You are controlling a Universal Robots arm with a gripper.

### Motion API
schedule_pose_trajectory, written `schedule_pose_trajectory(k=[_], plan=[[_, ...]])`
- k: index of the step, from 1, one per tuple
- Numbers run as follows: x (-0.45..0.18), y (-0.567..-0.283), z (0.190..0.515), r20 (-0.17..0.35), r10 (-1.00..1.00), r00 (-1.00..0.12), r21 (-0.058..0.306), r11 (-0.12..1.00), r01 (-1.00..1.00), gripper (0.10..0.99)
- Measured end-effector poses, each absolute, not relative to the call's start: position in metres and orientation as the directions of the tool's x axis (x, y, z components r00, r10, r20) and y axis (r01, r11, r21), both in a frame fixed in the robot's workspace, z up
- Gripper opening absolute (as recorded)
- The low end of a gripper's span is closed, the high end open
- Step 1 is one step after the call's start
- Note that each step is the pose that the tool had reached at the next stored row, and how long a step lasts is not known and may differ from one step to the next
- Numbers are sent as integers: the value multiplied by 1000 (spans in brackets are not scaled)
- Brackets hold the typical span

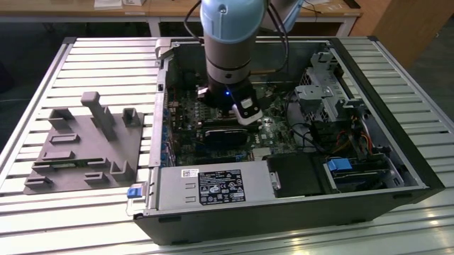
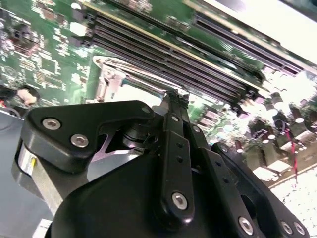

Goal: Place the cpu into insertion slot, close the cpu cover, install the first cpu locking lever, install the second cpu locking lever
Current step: 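Install the second cpu locking lever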

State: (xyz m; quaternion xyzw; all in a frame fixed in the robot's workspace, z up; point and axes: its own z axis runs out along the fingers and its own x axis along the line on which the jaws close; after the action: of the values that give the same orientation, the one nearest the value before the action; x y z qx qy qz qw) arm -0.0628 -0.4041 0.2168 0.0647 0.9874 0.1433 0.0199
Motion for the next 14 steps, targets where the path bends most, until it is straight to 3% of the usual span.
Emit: schedule_pose_trajectory(k=[8, 14], plan=[[-50, -403, 217, -18, 135, -991, 282, 951, 124, 102], [-48, -395, 217, -23, 133, -991, 242, 962, 124, 102]])
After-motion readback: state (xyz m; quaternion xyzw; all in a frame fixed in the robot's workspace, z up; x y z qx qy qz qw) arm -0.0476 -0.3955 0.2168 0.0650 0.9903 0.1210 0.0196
